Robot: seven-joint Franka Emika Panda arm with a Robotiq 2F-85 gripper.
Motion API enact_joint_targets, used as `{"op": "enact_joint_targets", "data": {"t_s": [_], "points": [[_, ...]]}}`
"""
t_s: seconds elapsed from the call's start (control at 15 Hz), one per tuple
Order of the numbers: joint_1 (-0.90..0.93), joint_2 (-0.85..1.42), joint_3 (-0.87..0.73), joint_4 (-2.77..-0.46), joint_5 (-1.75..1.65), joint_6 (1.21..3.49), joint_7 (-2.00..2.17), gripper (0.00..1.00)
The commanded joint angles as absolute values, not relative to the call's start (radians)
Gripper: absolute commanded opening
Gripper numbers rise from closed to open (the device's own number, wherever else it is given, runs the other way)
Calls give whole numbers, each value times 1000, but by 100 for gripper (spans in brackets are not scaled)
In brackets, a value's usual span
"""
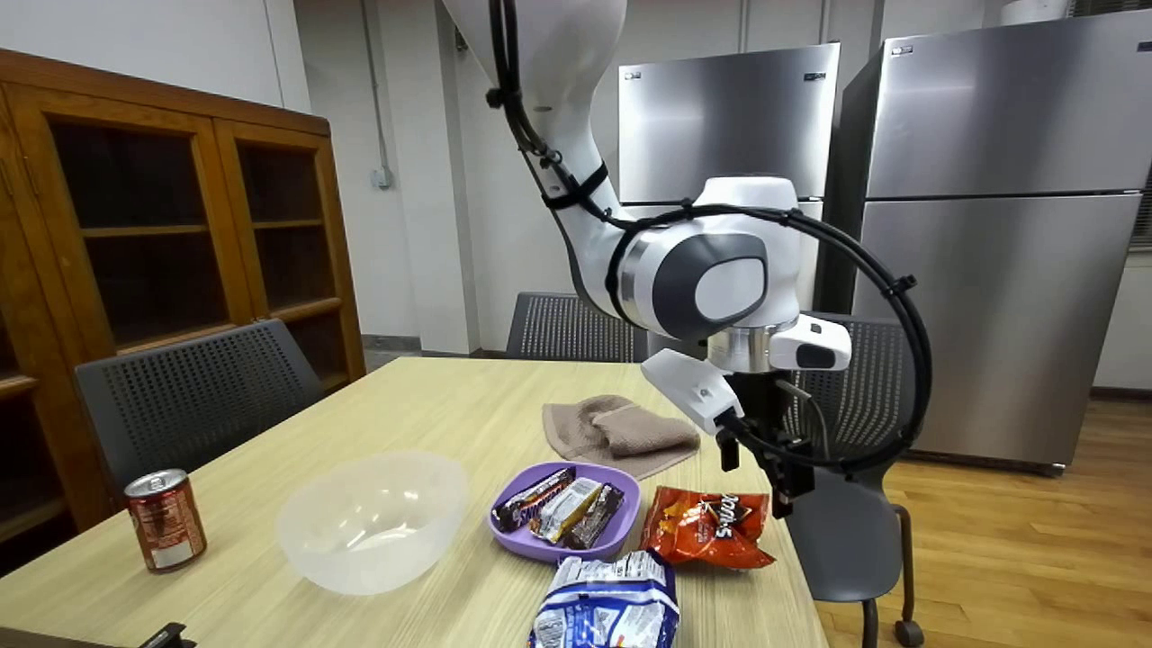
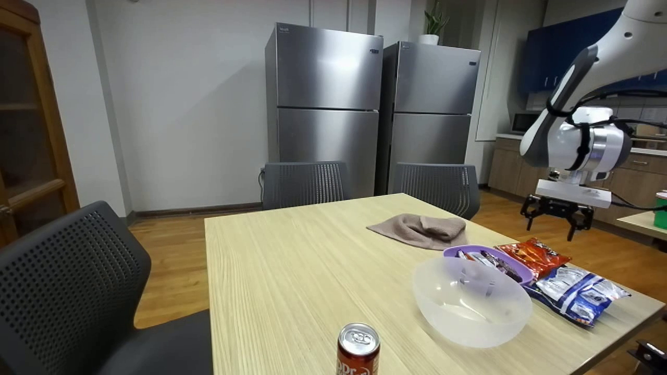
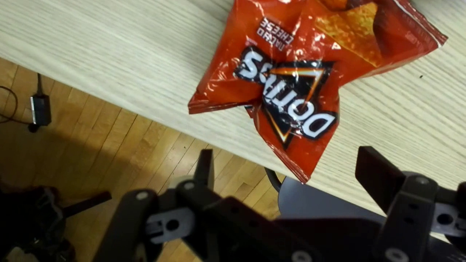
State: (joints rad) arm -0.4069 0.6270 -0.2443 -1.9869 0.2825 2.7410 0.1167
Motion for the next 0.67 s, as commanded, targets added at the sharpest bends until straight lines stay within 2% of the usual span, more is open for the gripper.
{"op": "enact_joint_targets", "data": {"t_s": [0.0, 0.6], "points": [[-419, 697, -228, -1872, 291, 2699, 155, 100], [-420, 813, -211, -1727, 287, 2641, 176, 100]]}}
